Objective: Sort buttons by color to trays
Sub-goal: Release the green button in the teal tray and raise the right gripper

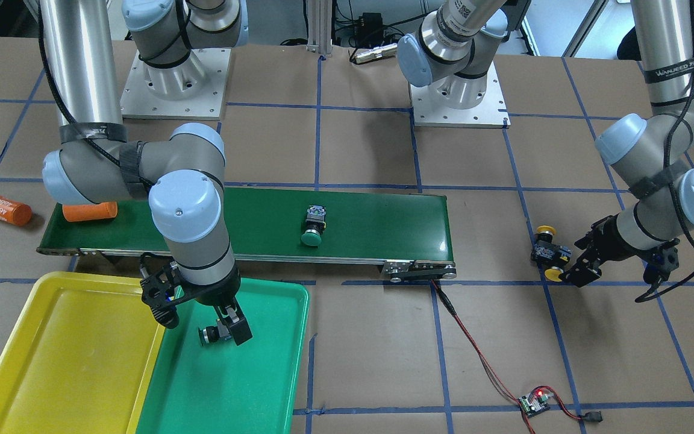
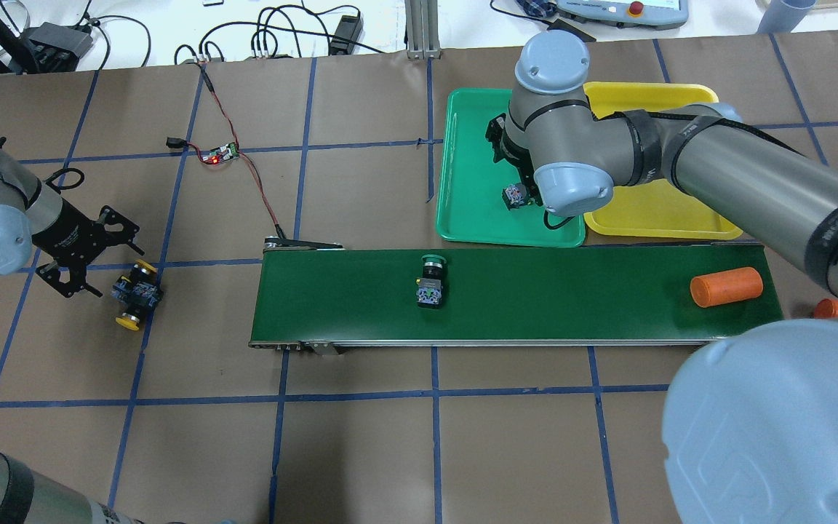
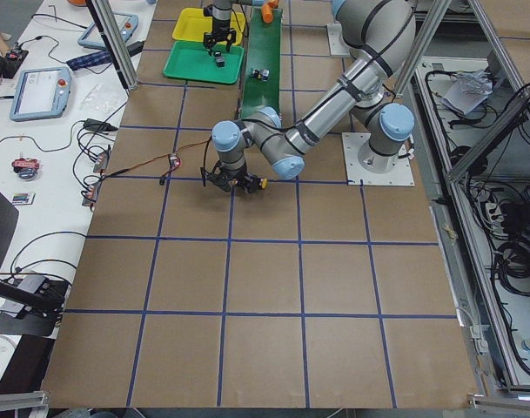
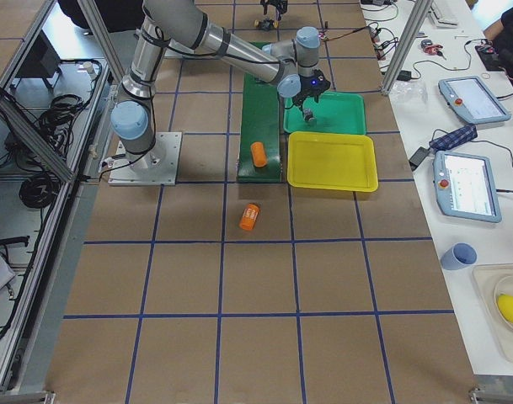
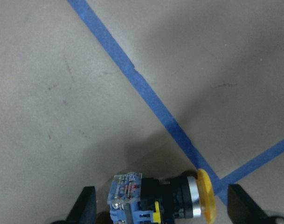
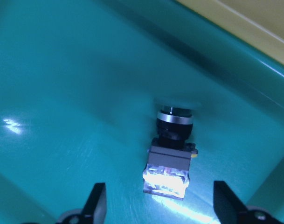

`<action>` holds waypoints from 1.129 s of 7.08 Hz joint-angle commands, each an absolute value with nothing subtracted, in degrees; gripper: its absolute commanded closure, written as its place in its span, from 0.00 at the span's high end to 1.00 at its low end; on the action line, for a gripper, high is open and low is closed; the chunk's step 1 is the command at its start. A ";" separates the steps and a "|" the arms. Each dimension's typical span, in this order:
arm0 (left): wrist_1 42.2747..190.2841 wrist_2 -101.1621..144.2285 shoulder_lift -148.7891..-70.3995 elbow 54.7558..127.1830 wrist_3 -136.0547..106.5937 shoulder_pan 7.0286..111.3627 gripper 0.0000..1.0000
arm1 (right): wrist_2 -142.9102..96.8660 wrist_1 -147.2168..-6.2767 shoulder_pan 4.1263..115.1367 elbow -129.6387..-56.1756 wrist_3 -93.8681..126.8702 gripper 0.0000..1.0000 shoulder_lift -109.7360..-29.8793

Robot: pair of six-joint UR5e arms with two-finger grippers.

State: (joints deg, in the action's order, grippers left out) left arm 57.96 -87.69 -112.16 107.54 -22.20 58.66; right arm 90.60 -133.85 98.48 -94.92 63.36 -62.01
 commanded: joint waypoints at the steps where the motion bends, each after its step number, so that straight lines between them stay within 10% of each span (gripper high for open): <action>1: 58.54 -87.19 -113.37 107.23 -22.41 58.71 1.00 | 89.13 -126.01 98.35 -95.19 50.07 1.00 -67.56; 3: 57.84 -87.71 -114.96 107.23 -22.24 59.50 0.90 | 88.77 -122.10 98.26 -95.27 30.85 1.00 -72.66; 5: 59.15 -87.80 -114.26 106.88 -21.98 60.03 0.41 | 85.17 -113.68 97.48 -95.27 24.28 1.00 -77.31; 8: 81.37 -91.49 -111.28 89.55 -2.87 63.95 0.30 | 87.44 -101.62 97.20 -95.97 16.01 1.00 -85.07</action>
State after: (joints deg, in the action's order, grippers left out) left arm 70.66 -90.47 -112.37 97.88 -10.27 61.21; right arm 86.18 -105.29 96.99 -95.49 18.44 -82.70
